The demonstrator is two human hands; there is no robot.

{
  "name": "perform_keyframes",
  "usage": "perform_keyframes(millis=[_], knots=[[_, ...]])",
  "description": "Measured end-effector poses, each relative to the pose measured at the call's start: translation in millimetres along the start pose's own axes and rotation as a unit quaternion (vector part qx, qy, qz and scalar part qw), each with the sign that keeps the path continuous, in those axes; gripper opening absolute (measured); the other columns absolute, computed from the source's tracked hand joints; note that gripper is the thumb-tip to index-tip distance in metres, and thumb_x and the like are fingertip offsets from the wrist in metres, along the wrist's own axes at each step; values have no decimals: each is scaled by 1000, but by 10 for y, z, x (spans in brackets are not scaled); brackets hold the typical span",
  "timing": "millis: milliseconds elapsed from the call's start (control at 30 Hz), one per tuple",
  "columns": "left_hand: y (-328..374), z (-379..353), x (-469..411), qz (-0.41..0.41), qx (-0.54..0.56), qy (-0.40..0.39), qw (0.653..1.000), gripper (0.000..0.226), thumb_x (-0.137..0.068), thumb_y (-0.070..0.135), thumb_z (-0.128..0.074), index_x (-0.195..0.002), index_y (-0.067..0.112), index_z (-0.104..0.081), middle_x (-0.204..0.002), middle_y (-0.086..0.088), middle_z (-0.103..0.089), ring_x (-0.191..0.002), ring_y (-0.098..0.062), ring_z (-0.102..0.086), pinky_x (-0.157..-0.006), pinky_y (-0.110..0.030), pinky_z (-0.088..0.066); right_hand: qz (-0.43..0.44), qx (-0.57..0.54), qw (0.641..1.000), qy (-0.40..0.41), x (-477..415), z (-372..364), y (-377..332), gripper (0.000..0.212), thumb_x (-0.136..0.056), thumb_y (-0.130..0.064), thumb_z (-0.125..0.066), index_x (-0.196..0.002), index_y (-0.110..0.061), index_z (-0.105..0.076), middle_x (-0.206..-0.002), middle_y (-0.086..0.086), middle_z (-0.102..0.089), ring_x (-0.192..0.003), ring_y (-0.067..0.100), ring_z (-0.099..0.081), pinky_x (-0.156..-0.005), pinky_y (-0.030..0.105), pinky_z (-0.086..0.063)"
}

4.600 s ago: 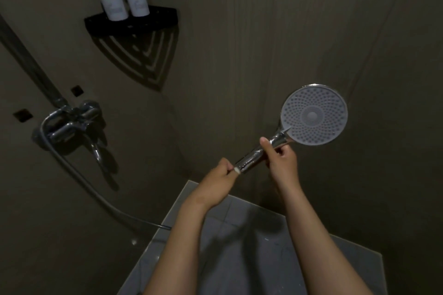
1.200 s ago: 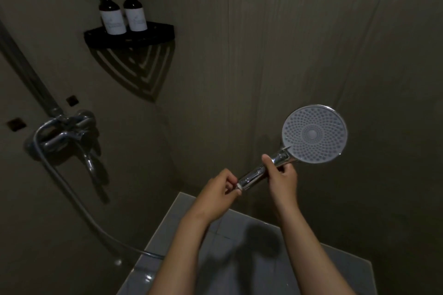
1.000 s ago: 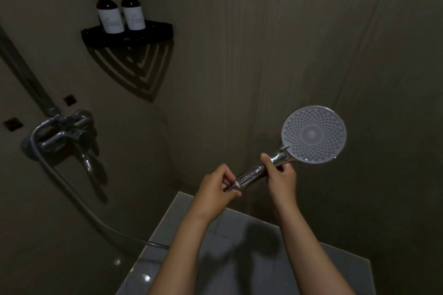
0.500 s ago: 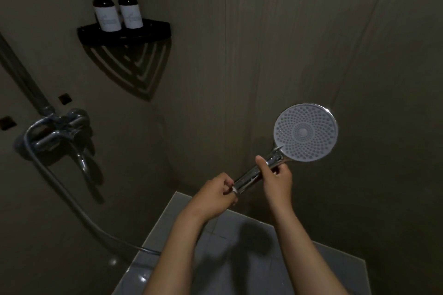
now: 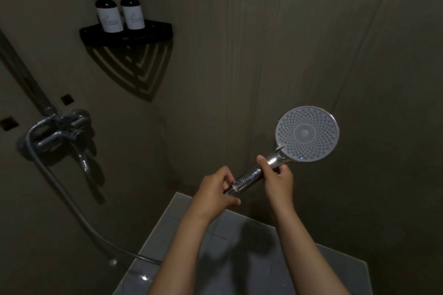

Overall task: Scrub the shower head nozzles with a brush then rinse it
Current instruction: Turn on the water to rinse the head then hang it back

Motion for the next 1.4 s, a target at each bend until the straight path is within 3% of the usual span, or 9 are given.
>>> perform_keyframes(millis=[67,200,333,533,733,933,1167,1300,1400], knots=[[-11,-17,-5,9,-8,-14,1000,30,-71,17,-78,-90,18,-55,-68,11,-54,-58,3,-49,-52,-8,-37,1,-2,1000,2,0,8,5,21,-84,-17,-68,-99,-4,-62,-84,1,-66,-75,7,-62,-53,4,-44],[-70,-53,-36,70,95,-76,990,15,-85,14,-62,-87,26,-53,-70,3,-65,-62,-6,-61,-65,-28,-49,14,12,1000,12,-19,39,1,25,-84,-17,-68,-101,-1,-62,-85,3,-65,-75,8,-61,-55,4,-45],[-79,-44,-19,63,176,-116,976,20,-88,1,-59,-93,19,-52,-69,-2,-68,-60,-8,-64,-64,-26,-49,18,13,1000,14,-26,53,-7,25,-84,-16,-68,-101,0,-61,-87,6,-65,-81,15,-61,-63,13,-47],[-55,-51,-22,38,174,-50,983,35,-74,-7,-70,-87,18,-49,-64,1,-51,-49,-2,-49,-53,-24,-45,16,14,1000,20,-37,64,-17,27,-83,-19,-69,-102,-1,-63,-93,8,-66,-86,16,-62,-71,22,-47],[-23,-59,-14,20,88,-15,996,44,-64,-1,-78,-81,25,-47,-65,7,-48,-48,5,-44,-53,-27,-44,26,17,999,17,-3,36,-27,23,-83,-18,-69,-98,-2,-62,-87,6,-65,-79,12,-61,-65,16,-47],[-17,-90,-7,74,100,-129,984,28,-81,22,-69,-95,29,-46,-74,0,-61,-74,-16,-60,-66,-33,-46,16,30,999,13,14,39,-36,20,-83,-22,-69,-95,-8,-61,-95,10,-66,-89,20,-63,-79,30,-47],[54,-20,29,61,208,-142,966,26,-90,-2,-53,-100,21,-47,-79,-9,-68,-67,-15,-65,-69,-28,-53,30,35,999,12,-1,50,-110,23,-85,-21,-67,-101,-5,-62,-94,6,-66,-85,14,-62,-69,20,-45],[32,-22,33,30,214,-113,970,33,-82,-7,-62,-101,17,-48,-67,-5,-61,-58,-14,-61,-64,-30,-51,37,27,999,22,-7,43,-124,20,-85,-18,-67,-98,-4,-62,-87,4,-64,-76,9,-59,-60,10,-45],[25,-10,-2,13,170,-61,983,40,-70,-6,-73,-91,23,-54,-60,6,-53,-50,-6,-53,-60,-31,-50,31,19,999,23,-7,28,-132,18,-85,-20,-67,-97,-7,-61,-85,2,-64,-78,10,-59,-65,17,-45]])
Point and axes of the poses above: each hand's wrist, its own x-axis away from the middle knuckle, its own z-axis out of the back of the hand, y = z × x, the point moved 3 cm from there along -x, towards the middle knuckle
